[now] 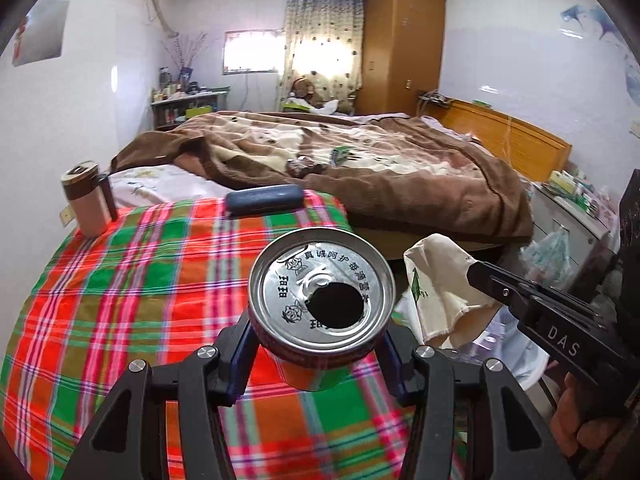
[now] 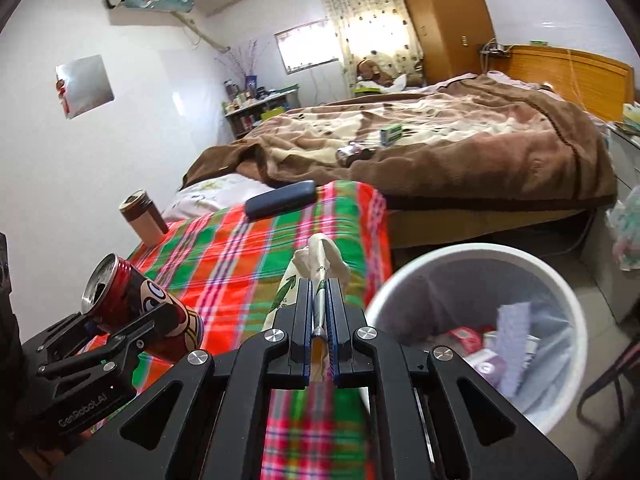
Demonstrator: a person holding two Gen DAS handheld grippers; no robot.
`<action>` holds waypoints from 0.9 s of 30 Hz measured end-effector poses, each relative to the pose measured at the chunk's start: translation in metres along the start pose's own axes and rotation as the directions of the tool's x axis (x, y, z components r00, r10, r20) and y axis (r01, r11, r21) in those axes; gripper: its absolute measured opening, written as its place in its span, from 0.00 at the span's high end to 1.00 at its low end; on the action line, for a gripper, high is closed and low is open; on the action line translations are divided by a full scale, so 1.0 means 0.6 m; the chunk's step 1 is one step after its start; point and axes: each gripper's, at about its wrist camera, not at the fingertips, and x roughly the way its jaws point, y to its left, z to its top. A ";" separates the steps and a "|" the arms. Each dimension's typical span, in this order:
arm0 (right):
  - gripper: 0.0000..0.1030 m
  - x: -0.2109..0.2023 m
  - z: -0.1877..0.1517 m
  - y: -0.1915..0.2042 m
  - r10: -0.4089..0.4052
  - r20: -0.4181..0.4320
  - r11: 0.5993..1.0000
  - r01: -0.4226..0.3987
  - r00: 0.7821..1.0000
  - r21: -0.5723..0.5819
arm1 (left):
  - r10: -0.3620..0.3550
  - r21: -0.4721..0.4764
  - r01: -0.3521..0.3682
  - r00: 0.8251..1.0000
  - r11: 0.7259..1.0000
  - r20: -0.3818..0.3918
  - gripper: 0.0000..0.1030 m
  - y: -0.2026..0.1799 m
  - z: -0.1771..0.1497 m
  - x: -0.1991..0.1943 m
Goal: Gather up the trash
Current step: 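Carry the red can with the left tool while the right tool carries the paper over the bin, then open the left tool to drop the can while the right tool drops the paper into the bin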
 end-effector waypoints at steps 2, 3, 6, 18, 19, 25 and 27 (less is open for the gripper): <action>0.94 -0.007 -0.003 -0.012 -0.017 0.004 1.000 0.017 1.000 0.006 | -0.021 0.012 0.021 1.000 1.000 -0.003 0.48 -0.020 -0.001 0.001; 0.94 -0.011 -0.004 -0.019 -0.028 0.005 1.000 0.028 1.000 0.011 | -0.028 0.016 0.028 1.000 0.999 -0.003 0.48 -0.028 -0.002 0.002; 0.94 -0.018 -0.007 -0.042 -0.061 0.009 0.998 0.061 0.998 0.033 | -0.056 0.034 0.056 0.998 0.998 -0.010 0.48 -0.055 -0.005 0.007; 0.94 -0.035 -0.024 -0.129 -0.192 0.005 0.976 0.190 0.981 0.108 | -0.151 0.093 0.156 0.987 0.983 -0.063 0.48 -0.160 -0.013 0.046; 0.94 -0.034 -0.025 -0.133 -0.200 0.002 0.974 0.198 0.980 0.109 | -0.155 0.098 0.162 0.985 0.982 -0.069 0.48 -0.168 -0.014 0.050; 0.94 -0.029 -0.032 -0.174 -0.247 -0.026 0.959 0.248 0.969 0.140 | -0.178 0.122 0.191 0.978 0.974 -0.106 0.48 -0.213 -0.018 0.082; 0.94 -0.026 -0.033 -0.182 -0.253 -0.036 0.956 0.255 0.967 0.147 | -0.185 0.134 0.201 0.975 0.970 -0.119 0.48 -0.227 -0.019 0.091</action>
